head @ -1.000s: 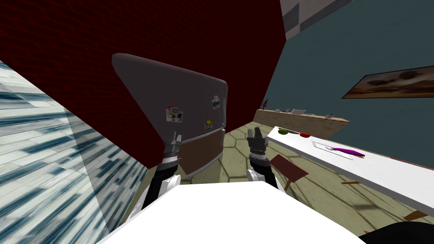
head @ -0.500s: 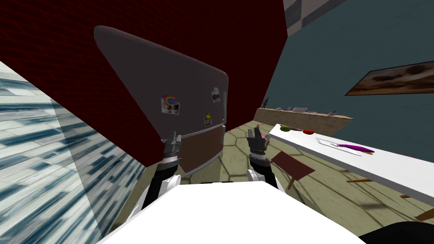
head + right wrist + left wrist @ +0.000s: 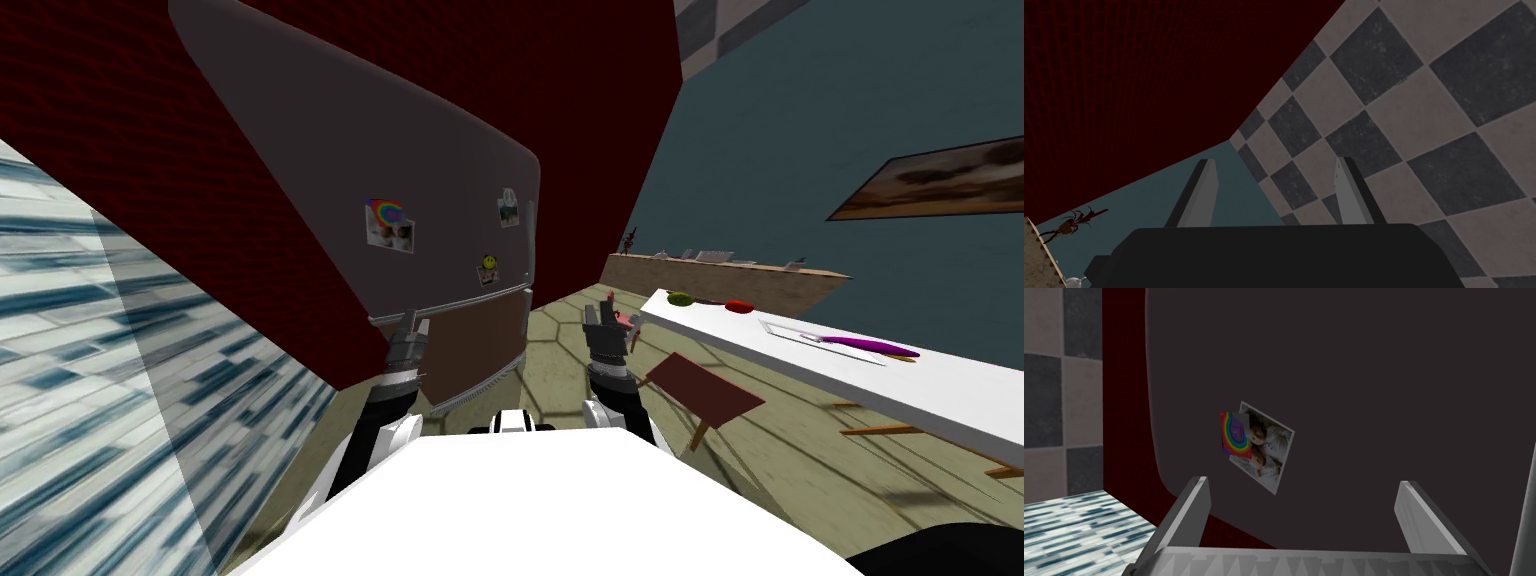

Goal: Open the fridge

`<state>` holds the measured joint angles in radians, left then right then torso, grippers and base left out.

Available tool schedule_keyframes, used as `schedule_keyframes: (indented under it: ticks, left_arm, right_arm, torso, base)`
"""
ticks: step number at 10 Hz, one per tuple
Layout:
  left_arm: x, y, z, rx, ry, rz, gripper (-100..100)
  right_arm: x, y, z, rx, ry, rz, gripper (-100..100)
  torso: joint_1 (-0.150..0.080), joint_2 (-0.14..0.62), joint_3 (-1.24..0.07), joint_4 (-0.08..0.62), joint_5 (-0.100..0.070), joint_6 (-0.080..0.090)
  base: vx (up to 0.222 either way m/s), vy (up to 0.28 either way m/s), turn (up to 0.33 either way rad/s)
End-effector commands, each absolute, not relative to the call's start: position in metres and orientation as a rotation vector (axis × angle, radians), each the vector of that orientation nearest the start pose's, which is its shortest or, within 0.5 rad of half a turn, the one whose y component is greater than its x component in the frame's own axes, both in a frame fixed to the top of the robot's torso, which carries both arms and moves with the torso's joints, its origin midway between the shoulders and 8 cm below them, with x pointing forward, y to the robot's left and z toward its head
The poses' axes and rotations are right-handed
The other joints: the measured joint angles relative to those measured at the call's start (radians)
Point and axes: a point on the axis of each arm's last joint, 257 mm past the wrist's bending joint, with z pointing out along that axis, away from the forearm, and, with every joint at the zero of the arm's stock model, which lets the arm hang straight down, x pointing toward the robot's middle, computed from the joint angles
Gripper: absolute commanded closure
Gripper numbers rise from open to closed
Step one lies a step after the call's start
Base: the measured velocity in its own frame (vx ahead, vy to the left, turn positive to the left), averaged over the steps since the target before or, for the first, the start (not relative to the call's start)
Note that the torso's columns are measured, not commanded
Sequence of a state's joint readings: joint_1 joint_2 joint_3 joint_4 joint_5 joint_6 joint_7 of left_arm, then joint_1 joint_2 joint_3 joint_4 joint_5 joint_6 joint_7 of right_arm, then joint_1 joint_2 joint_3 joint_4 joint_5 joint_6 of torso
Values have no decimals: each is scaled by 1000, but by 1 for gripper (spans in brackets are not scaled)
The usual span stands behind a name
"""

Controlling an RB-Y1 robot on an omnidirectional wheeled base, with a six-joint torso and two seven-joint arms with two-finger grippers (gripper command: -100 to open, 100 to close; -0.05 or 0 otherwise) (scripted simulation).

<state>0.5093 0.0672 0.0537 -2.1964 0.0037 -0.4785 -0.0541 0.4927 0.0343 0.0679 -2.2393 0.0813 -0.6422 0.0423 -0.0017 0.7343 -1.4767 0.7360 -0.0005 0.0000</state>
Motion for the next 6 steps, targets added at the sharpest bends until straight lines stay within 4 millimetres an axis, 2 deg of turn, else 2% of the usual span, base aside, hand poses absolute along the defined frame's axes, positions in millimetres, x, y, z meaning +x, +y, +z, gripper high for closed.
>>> schedule_keyframes:
  ticks: [1, 6]
  left_arm:
    - [361, 301, -23, -639, 782, -1161, -100]
    - [366, 312, -35, -613, 802, -1137, -100]
  right_arm:
    - [331, -245, 35, 535, 567, 1309, 0]
    - [331, -245, 35, 535, 567, 1309, 0]
  torso:
    - [-1, 1, -1, 1, 0, 0]
    - [2, 3, 0, 2, 1, 0]
  base:
    - [141, -138, 45]
    - [147, -178, 63]
